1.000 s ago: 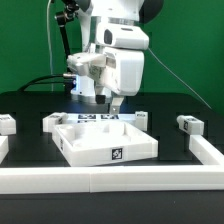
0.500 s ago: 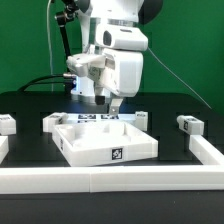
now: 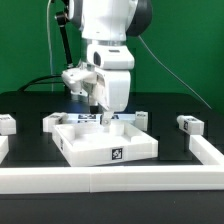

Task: Assemble square table

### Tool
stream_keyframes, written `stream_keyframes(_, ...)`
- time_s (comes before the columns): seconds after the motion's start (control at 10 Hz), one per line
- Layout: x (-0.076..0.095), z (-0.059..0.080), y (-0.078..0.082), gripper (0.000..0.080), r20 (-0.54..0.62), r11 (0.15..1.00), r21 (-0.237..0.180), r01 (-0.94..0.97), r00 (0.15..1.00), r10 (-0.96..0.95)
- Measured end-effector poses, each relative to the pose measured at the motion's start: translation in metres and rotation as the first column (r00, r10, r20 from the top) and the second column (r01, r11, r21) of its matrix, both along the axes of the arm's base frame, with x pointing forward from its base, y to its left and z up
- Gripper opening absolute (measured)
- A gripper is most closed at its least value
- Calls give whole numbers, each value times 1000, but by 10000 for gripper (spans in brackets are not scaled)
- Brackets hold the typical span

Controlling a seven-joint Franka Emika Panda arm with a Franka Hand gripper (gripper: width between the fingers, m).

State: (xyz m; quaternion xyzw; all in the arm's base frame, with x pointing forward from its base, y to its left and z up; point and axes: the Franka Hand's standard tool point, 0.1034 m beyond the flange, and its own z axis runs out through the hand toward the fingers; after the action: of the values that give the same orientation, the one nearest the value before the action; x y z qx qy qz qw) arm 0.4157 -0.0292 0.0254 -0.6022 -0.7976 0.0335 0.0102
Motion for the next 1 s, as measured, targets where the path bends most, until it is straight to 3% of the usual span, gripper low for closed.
stream_keyframes(0.3, -4, -13, -2, 649, -26, 1000, 5, 9, 1000, -9)
stream_keyframes(0.6, -2, -14, -3, 619, -27, 1000, 5, 12, 1000, -12)
stream_keyframes(0.7, -2, -14, -3, 427, -28, 1000, 5, 12, 1000, -12)
stream_keyframes(0.8, -2, -14, -3, 427, -28, 1000, 5, 12, 1000, -12)
stream_keyframes(0.9, -2, -14, -3, 219, -28, 1000, 5, 12, 1000, -12)
stream_keyframes(1.0, -2, -15, -3, 219, -29, 1000, 5, 12, 1000, -12)
